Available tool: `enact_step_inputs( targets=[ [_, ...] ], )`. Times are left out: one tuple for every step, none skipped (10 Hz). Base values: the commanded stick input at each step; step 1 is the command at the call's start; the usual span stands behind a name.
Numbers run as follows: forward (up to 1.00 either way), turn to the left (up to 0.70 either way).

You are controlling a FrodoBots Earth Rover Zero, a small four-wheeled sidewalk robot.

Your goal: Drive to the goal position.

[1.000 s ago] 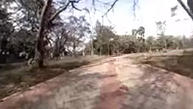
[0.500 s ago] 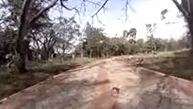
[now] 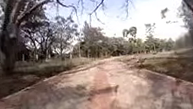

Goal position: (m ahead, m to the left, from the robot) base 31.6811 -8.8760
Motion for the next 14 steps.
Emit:
enact_step_inputs(
  targets=[
    [0.85,0.0],
    [0.85,0.0],
    [0.85,0.0],
    [0.85,0.0],
    [0.85,0.0],
    [0.85,0.0],
    [0.85,0.0],
    [0.85,0.0],
    [0.85,0.0],
    [0.85,0.0],
    [0.85,0.0],
    [0.85,0.0],
    [0.85,0.0],
    [0.85,0.0]
  ],
)
